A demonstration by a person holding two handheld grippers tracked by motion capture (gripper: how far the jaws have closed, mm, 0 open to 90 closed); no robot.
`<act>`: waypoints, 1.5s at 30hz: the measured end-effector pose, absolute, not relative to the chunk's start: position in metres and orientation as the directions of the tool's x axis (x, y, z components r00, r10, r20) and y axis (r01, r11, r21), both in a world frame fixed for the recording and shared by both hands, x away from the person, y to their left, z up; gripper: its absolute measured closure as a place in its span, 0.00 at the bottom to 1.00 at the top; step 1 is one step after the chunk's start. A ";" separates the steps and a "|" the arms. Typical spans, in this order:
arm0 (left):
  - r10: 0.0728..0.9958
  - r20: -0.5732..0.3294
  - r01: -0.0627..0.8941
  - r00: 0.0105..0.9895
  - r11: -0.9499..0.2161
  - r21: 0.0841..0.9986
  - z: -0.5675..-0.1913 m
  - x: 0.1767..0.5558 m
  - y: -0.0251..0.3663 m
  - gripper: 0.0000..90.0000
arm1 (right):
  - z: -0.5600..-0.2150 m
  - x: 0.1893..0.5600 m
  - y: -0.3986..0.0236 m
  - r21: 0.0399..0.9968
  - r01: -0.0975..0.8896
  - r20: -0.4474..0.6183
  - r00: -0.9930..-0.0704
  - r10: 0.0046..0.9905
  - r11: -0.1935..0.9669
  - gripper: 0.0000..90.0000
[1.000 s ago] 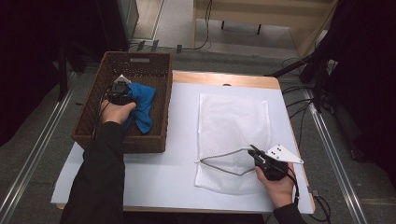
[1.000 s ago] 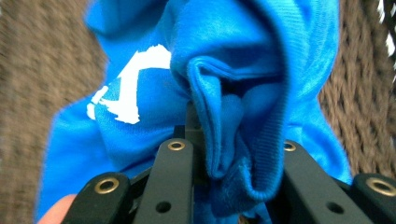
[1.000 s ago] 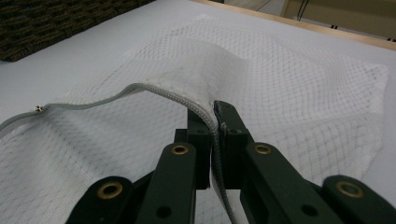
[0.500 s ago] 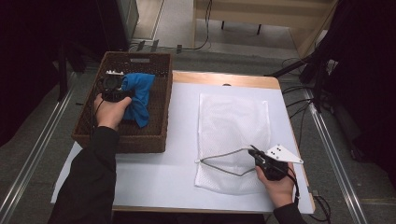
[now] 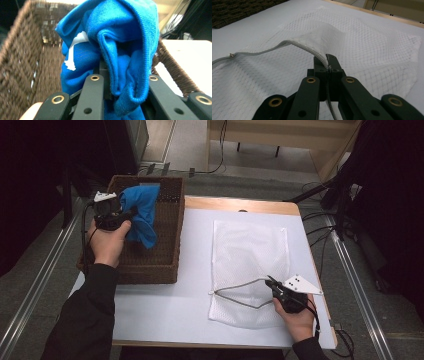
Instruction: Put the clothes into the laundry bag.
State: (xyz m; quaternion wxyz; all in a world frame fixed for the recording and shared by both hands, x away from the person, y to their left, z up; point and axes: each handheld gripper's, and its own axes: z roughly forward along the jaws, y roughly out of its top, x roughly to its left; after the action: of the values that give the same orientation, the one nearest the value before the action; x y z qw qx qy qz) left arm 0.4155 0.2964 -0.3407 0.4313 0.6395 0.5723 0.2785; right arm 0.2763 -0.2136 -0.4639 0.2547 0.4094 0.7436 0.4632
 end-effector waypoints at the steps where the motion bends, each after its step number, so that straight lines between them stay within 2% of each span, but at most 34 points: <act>1: 0.970 -0.141 0.473 0.200 0.030 0.880 -0.339 0.413 0.296 0.88 | -0.464 0.276 -0.213 0.897 0.373 0.000 -0.535 0.845 0.236 1.00; 7: 0.958 -0.137 0.384 0.252 0.031 0.923 -0.328 0.396 0.293 0.88 | -0.466 0.277 -0.212 0.896 0.370 -0.005 -0.542 0.841 0.244 1.00; 13: 0.945 -0.168 0.305 0.281 0.078 0.949 -0.321 0.381 0.287 0.87 | -0.466 0.277 -0.212 0.896 0.370 -0.005 -0.544 0.839 0.245 1.00; 18: 0.931 -0.179 0.270 0.319 0.092 0.959 -0.312 0.371 0.279 0.87 | -0.466 0.277 -0.212 0.897 0.369 -0.005 -0.544 0.839 0.244 1.00; 32: 0.865 -0.152 0.226 0.479 0.047 0.973 -0.295 0.339 0.229 0.87 | -0.466 0.277 -0.211 0.897 0.367 -0.009 -0.545 0.838 0.248 1.00; 37: 0.835 -0.130 0.214 0.535 0.015 0.977 -0.295 0.325 0.208 0.87 | -0.466 0.277 -0.210 0.897 0.365 -0.012 -0.545 0.839 0.250 1.00; 45: 0.787 -0.145 0.221 0.599 0.011 0.975 -0.305 0.298 0.184 0.87 | -0.465 0.276 -0.211 0.900 0.362 -0.007 -0.544 0.839 0.243 1.00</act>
State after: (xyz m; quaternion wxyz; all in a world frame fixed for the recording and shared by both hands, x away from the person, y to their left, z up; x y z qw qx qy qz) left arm 0.2982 0.1843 -0.3049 0.6005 0.6626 0.3806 0.2356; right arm 0.2763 -0.2108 -0.4650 0.2562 0.4027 0.7454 0.4653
